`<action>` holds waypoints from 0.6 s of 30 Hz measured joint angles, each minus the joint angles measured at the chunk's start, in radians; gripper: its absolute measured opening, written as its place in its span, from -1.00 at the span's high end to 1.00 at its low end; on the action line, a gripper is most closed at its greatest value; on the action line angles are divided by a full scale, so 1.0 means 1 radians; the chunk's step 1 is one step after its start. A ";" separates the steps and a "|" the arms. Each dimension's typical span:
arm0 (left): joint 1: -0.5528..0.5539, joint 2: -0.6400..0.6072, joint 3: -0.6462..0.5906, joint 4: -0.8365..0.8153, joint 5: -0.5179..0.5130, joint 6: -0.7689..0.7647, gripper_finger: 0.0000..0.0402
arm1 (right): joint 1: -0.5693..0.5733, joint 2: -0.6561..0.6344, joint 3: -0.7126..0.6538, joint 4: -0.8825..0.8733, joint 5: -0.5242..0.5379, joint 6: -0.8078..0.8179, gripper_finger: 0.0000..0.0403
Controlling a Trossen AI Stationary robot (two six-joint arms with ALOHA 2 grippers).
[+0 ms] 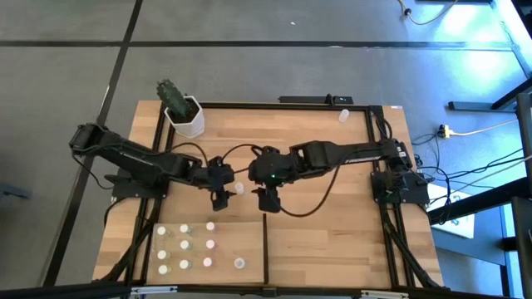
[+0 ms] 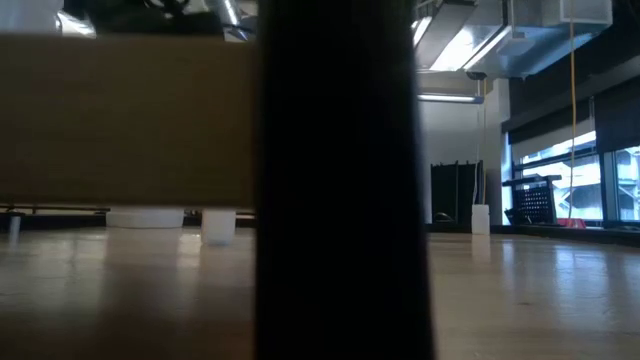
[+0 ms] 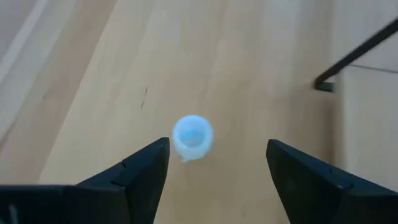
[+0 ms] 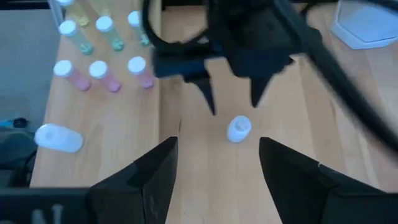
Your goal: Pick and place medicine bottles onto shelf by color
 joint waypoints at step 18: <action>0.082 0.176 -0.024 0.099 0.025 0.086 -0.31 | 0.016 0.000 -0.001 -0.052 0.034 0.002 -0.12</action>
